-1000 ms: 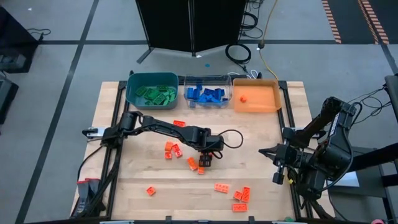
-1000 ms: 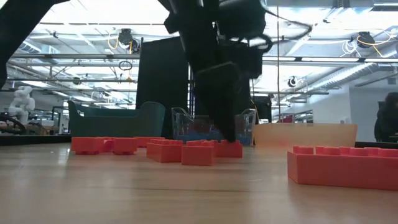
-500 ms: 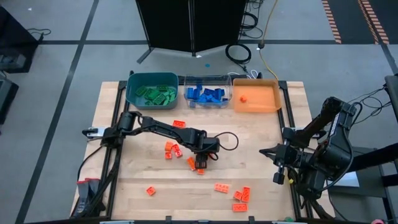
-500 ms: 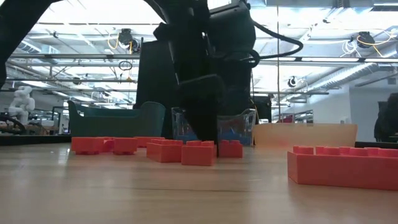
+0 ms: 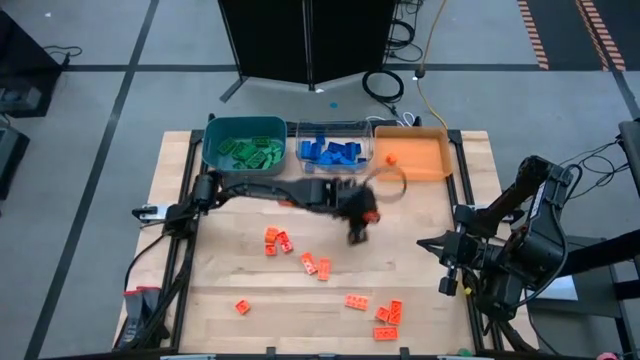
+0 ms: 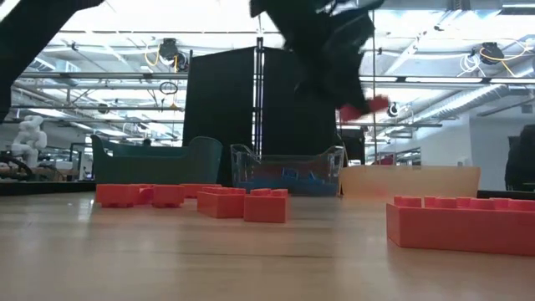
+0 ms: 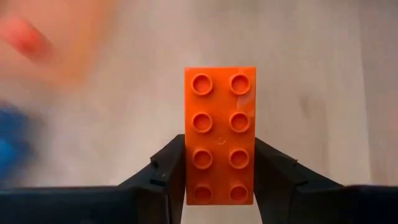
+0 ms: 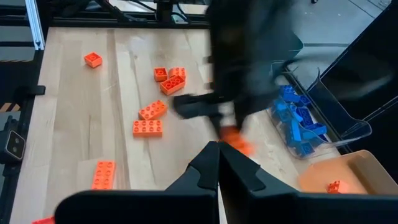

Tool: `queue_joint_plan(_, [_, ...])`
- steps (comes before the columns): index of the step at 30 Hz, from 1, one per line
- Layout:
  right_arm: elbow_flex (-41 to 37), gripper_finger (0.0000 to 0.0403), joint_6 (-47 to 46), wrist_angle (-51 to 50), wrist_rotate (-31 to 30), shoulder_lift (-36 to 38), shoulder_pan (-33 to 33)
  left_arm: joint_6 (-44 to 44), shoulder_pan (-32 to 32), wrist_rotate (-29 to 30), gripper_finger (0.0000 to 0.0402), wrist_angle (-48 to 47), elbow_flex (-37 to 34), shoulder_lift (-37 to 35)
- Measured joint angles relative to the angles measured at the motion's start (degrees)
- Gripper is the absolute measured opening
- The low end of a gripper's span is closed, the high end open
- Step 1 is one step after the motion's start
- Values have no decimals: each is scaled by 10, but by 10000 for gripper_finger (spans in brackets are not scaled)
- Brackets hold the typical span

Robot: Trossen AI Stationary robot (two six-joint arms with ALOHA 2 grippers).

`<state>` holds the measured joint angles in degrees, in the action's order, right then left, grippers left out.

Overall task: Sort blocks
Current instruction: Put the orange game piece into the orange transparent bin

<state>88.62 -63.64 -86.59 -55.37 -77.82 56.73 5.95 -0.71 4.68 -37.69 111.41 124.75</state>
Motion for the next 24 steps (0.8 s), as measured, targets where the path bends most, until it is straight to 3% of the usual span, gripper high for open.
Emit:
queue_joint_plan(4, [0,0,-1,0,0,0,0,10,47,33,140,86,42,0])
queue_joint_plan(11, [0,0,-2,5,0,0,0,71,118,30,140,196,49,10])
queue_joint_plan(20, [0,0,2,3,-1,0,0,141,135,16,140,347,50,50])
queue_joint_plan(24, [0,0,4,-3,-1,0,0,178,139,14,140,362,87,89])
